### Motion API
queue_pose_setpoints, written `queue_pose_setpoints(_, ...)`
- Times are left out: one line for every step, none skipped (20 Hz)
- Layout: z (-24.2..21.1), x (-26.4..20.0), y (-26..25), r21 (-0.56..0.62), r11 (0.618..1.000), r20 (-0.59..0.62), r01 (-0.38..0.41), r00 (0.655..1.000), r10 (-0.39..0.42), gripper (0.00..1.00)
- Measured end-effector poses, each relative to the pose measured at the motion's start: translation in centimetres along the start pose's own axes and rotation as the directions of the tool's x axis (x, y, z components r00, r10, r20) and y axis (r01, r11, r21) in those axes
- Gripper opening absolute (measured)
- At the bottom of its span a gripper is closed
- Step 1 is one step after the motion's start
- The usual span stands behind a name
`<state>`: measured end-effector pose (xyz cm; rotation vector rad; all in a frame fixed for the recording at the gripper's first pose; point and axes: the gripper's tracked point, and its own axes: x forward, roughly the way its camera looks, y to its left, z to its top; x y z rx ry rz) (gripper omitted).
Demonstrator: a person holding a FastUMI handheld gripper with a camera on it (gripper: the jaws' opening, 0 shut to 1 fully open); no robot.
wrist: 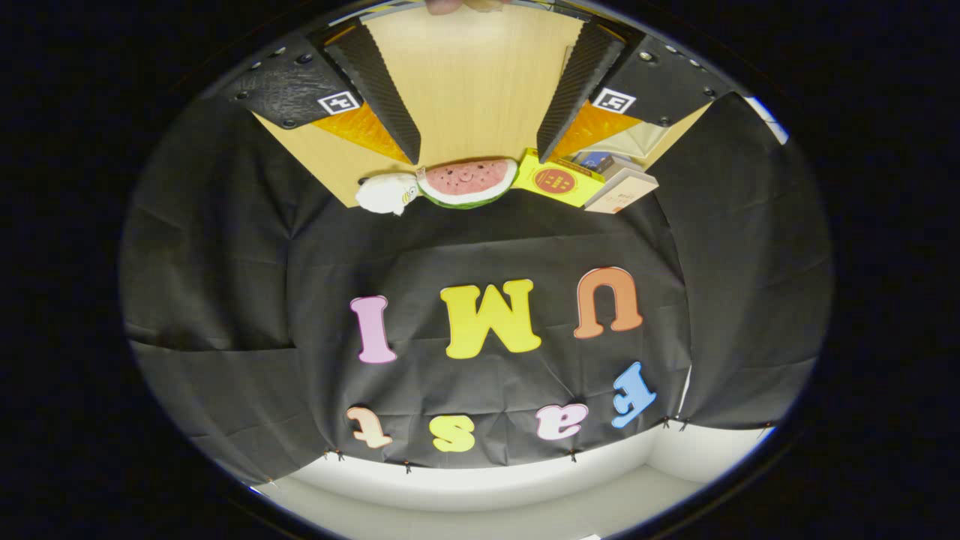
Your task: Open the storage box then place both shoes into the box .Put the left shoe in first, then the right shoe, with the right side of both shoes facing outward in a uniform manner.
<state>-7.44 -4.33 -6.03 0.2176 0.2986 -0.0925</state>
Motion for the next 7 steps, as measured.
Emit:
queue_pose_setpoints(0.17, 0.05, 0.03, -0.004, 1.000, 0.003, -0.001, 1.000, 0.001, 0.96)
queue_pose_setpoints(0.28, 0.03, 0.12, -0.008, 1.000, 0.006, -0.003, 1.000, 0.003, 0.96)
queue_pose_setpoints(0.32, 0.05, 0.17, -0.013, 1.000, 0.008, -0.004, 1.000, 0.004, 0.96)
queue_pose_setpoints(0.28, 0.15, 0.31, -0.015, 1.000, 0.007, -0.007, 1.000, 0.007, 0.96)
queue_pose_setpoints(0.14, 0.12, 0.47, -0.017, 1.000, 0.005, -0.011, 1.000, 0.011, 0.96)
queue_pose_setpoints(0.04, 0.17, 0.69, -0.017, 1.000, 0.001, -0.015, 1.000, 0.015, 0.96)
queue_pose_setpoints(-0.14, 0.18, 0.88, -0.014, 1.000, -0.003, -0.017, 1.000, 0.017, 0.96)
